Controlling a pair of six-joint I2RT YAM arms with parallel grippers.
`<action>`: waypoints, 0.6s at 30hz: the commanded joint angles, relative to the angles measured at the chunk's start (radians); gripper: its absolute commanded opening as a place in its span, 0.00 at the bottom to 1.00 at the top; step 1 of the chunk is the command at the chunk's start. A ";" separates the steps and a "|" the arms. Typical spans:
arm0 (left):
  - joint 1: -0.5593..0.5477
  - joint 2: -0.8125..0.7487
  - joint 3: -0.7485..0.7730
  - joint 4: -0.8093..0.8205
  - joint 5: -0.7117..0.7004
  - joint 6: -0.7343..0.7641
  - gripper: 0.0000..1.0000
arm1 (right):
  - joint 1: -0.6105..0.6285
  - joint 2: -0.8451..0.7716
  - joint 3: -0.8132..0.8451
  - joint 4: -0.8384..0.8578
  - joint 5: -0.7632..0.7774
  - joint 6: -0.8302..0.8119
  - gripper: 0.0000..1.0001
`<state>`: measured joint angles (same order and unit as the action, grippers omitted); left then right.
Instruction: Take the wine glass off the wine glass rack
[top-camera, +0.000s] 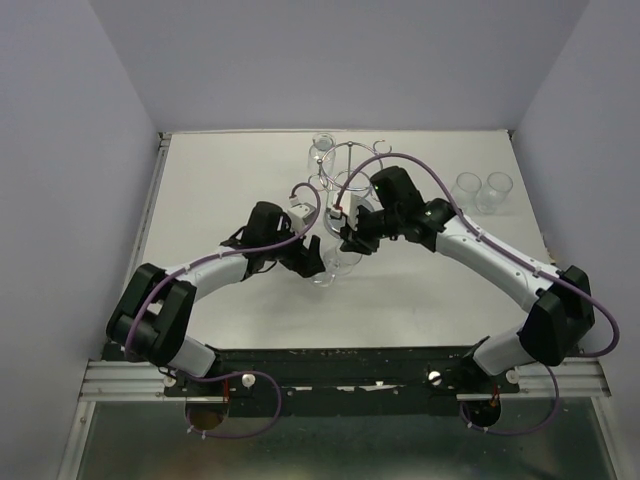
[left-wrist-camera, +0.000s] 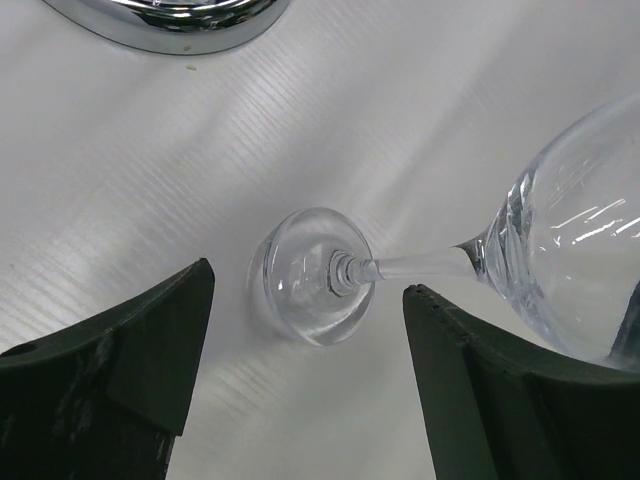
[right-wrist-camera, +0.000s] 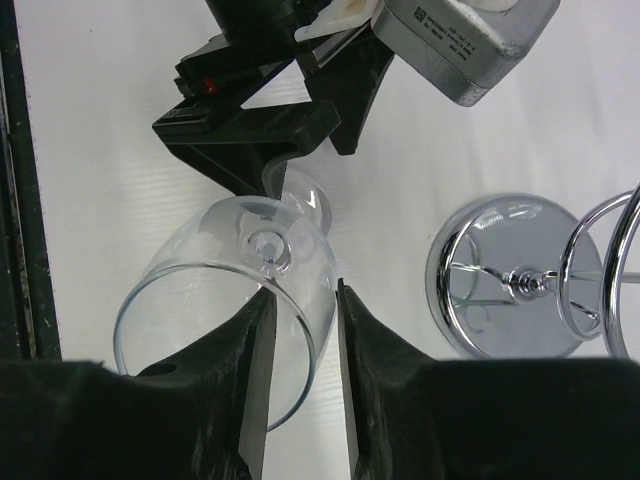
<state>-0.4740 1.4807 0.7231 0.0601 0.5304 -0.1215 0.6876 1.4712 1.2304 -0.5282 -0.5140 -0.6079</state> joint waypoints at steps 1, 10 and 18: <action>0.026 -0.031 -0.033 0.015 -0.024 -0.012 0.90 | 0.013 0.034 0.066 -0.062 0.008 -0.013 0.39; 0.032 -0.017 -0.091 0.132 0.037 -0.009 0.88 | 0.024 0.074 0.118 -0.090 0.019 -0.009 0.42; 0.028 0.039 -0.085 0.175 0.074 -0.013 0.86 | 0.032 0.086 0.127 -0.047 0.086 0.036 0.47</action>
<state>-0.4454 1.4815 0.6258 0.1886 0.5705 -0.1295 0.7071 1.5352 1.3235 -0.5781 -0.4824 -0.5861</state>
